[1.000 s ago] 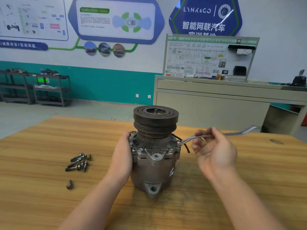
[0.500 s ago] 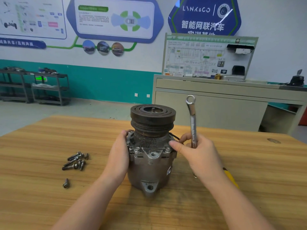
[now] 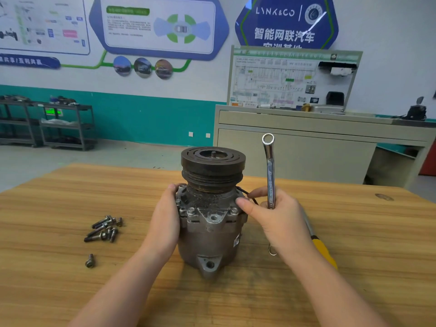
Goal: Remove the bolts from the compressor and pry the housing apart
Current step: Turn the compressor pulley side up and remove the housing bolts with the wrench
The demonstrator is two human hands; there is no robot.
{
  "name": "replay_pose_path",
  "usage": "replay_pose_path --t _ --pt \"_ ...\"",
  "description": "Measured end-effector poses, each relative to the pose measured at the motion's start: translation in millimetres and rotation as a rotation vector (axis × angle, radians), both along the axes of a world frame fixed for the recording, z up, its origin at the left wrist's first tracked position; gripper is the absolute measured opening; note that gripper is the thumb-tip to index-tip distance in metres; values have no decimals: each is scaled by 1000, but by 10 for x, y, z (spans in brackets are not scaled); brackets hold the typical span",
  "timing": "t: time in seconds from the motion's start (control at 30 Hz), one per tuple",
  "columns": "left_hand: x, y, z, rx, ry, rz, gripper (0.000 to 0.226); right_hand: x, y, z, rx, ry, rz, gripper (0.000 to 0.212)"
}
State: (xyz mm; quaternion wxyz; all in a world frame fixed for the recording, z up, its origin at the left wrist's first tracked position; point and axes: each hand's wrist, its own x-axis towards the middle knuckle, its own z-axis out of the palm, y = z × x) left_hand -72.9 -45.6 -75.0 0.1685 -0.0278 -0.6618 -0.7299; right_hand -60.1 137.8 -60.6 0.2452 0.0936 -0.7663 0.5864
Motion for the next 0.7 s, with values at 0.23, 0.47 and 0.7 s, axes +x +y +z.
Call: replay_pose_path --t 0.23,0.47,0.7 --pt "8 3 -5 6 18 14 68 -5 -5 -24 -1 6 52 7" --pt "12 2 2 14 23 5 68 -25 22 -26 -17 -14 59 14" --pt "0 -8 -9 45 26 0 64 -56 21 -57 -68 -23 12 15"
